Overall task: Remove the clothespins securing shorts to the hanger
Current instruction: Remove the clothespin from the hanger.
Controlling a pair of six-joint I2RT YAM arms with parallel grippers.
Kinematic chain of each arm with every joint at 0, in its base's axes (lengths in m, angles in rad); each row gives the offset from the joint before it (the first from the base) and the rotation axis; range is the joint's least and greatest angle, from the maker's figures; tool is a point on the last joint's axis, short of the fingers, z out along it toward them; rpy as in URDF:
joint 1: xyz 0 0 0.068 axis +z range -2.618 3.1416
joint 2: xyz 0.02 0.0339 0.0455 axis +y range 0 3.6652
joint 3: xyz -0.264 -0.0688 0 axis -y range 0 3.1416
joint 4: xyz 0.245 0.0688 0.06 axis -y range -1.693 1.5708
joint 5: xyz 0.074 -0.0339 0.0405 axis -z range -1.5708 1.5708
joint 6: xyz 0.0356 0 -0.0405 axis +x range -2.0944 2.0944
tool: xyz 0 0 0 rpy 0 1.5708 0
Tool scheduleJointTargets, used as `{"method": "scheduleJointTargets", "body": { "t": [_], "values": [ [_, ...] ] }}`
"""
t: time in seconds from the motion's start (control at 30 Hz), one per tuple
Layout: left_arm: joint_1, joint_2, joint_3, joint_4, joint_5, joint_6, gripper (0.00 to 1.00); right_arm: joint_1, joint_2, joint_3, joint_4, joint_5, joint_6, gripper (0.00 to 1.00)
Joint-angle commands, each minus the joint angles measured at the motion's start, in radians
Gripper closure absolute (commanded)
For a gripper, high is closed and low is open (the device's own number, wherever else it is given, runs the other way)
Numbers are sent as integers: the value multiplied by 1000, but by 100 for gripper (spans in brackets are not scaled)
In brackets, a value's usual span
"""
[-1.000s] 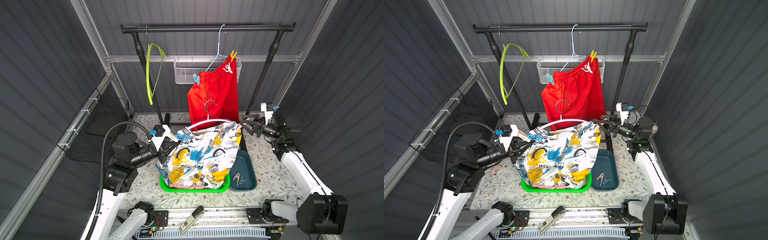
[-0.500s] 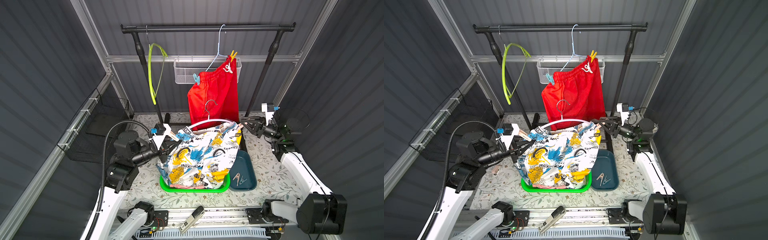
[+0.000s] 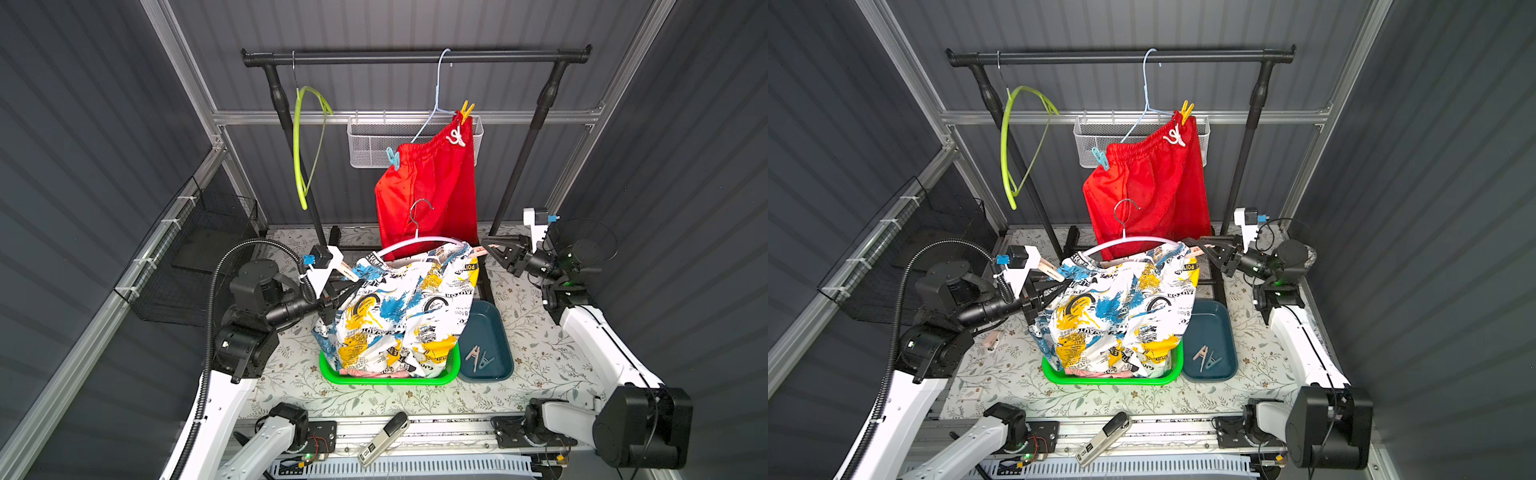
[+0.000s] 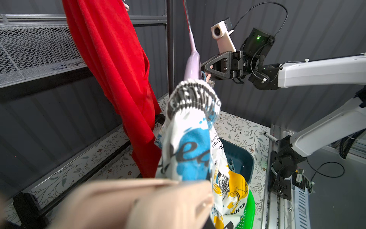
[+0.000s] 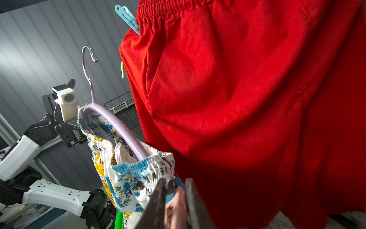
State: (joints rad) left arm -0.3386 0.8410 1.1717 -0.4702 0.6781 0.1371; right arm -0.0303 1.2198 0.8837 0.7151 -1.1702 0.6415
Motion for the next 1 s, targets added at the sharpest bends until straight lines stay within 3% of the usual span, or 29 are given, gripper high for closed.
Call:
{"method": "scheduleJointTargets", "body": {
  "t": [0.0,0.1,0.27,0.5,0.67,0.83,0.97],
  "values": [
    [1,3,56,99,62,-38,100,8,4,-15,48,-19,12,49],
    [1,21,78,72,65,-40,100,15,0,-17,54,-25,2,47],
    [1,32,87,66,68,-47,100,17,-8,-30,67,-13,-6,65],
    [1,48,91,64,90,-63,100,15,-17,-49,150,-5,22,70],
    [1,58,98,49,100,-63,100,8,-14,-45,186,-11,43,70],
    [1,67,98,39,114,-65,100,-9,-5,-39,237,-17,76,62],
    [1,70,97,36,118,-64,100,-20,23,-40,342,-31,157,63]
  ]
}}
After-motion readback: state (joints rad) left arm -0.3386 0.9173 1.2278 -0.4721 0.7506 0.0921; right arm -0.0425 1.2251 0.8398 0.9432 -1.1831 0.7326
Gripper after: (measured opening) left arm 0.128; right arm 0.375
